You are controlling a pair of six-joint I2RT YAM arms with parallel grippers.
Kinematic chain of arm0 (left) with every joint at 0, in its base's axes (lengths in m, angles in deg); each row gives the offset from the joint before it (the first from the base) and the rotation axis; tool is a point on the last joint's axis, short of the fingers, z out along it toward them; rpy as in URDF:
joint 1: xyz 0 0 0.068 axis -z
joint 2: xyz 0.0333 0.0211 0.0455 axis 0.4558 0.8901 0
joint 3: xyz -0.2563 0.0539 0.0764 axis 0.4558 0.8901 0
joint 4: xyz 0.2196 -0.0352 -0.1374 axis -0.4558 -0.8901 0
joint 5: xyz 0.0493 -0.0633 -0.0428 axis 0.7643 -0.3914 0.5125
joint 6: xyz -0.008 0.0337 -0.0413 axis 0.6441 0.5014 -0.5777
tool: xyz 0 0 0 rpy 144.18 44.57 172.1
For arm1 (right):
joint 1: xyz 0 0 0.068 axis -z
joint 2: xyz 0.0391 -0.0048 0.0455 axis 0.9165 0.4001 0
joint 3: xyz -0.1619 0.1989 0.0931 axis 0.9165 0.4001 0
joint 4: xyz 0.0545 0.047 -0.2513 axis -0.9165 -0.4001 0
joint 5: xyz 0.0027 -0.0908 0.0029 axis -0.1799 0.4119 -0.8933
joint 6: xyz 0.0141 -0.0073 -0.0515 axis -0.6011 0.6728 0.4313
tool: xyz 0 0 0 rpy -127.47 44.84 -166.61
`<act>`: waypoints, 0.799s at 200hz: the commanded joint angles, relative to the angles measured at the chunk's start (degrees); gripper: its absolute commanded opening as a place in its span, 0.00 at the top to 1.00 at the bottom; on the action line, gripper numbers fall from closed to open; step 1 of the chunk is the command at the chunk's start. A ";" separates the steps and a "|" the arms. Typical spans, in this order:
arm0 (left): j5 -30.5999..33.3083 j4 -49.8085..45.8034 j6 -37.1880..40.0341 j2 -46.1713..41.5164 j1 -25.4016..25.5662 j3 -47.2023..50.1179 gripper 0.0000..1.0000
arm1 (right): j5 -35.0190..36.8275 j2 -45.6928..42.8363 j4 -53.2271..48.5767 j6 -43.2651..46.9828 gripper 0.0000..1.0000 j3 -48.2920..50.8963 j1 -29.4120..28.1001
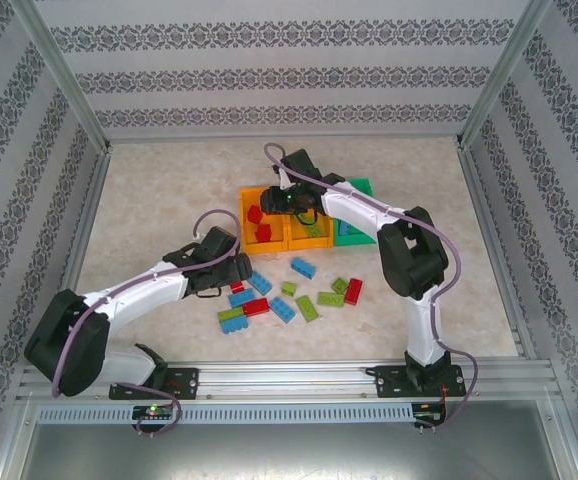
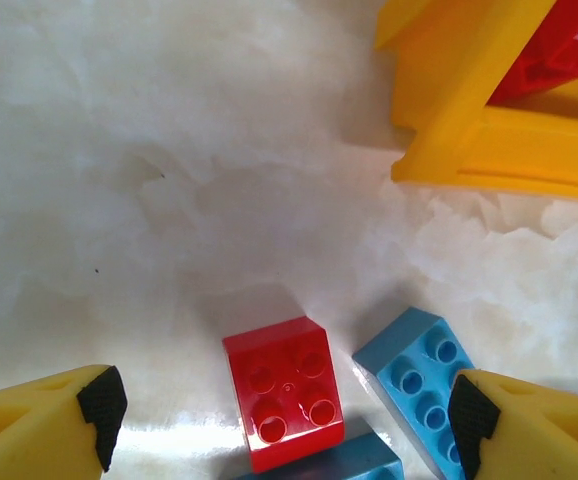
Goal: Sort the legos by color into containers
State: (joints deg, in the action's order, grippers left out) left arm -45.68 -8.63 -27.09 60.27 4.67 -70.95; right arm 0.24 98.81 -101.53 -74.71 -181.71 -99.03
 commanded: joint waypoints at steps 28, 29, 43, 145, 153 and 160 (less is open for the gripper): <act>-2.16 -2.65 -2.58 3.44 -0.08 -1.04 0.22 | 0.00 -0.42 -0.47 0.91 0.45 -1.50 0.02; -2.15 -2.63 -2.60 3.47 -0.11 -1.06 0.22 | 0.06 -0.48 -0.39 0.90 0.44 -1.47 0.02; -2.26 -2.37 -2.96 4.27 -0.14 -1.23 0.24 | 0.23 -1.56 -0.15 1.15 0.43 -1.00 0.01; -0.45 -2.61 -2.53 8.94 -0.04 -4.19 0.32 | 2.60 -16.18 3.90 1.96 0.33 13.36 1.12; -0.29 -2.30 -2.44 9.31 -0.06 -4.24 0.34 | 2.91 -17.85 3.90 2.25 0.33 15.32 1.61; -0.30 -2.09 -2.37 9.68 -0.06 -4.41 0.35 | 3.48 -19.50 3.71 2.51 0.33 17.15 2.04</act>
State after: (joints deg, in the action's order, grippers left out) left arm -47.47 -9.46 -29.58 68.42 4.67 -73.81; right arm 1.53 84.65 -99.02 -73.57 -169.38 -98.49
